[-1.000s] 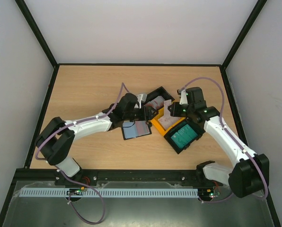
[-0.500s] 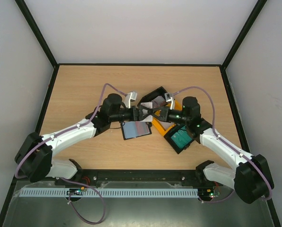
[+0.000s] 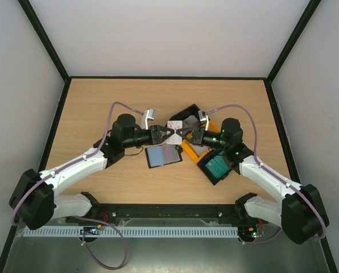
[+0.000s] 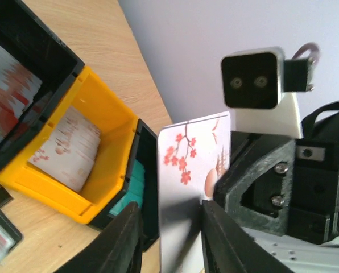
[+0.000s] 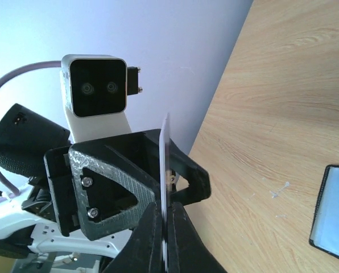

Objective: Put the credit cards into the card holder
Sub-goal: Pick up the credit card from the storage box.

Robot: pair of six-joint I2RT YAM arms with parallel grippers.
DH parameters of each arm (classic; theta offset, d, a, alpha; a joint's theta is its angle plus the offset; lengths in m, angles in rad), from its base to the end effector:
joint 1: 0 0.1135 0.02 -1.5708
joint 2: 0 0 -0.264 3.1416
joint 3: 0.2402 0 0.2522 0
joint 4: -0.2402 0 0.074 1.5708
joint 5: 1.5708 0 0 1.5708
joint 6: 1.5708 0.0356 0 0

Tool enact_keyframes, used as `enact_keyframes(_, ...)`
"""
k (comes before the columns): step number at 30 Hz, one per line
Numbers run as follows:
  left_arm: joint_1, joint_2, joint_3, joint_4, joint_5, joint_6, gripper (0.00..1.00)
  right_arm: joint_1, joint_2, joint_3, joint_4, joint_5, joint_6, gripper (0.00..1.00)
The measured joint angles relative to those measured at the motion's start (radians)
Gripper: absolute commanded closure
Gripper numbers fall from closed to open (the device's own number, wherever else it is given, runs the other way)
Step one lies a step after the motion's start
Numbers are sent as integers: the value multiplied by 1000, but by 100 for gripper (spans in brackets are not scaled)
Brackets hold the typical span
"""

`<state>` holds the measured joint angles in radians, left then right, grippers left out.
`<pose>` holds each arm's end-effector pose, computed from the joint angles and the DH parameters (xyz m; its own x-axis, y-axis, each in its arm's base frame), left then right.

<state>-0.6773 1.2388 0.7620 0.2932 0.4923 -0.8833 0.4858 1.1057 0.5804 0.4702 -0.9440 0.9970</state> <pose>0.2098 -0.1903 0.2847 -0.7970 -0.2330 -0.5573 0.4703 0.3394 -0.8146 0.1973 0.1368 0.2733 -0.8570 0.1046 -0.5045 -0.4959 0.0982 0.8628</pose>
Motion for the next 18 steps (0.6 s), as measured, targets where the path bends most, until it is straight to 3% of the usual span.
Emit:
enact_keyframes(4, 19, -21, -12, 24, 31, -9, 97, 0, 2, 0, 29, -2, 32, 98)
enact_keyframes(7, 34, -40, -16, 56, 66, -23, 98, -1, 2, -1, 54, -2, 59, 97)
enact_keyframes(13, 57, -58, -17, 100, 128, -49, 98, 1, 0, -1, 115, -4, 113, 75)
enact_keyframes(18, 87, -74, -22, 126, 166, -94, 98, 1, -29, -4, 165, 18, 144, 74)
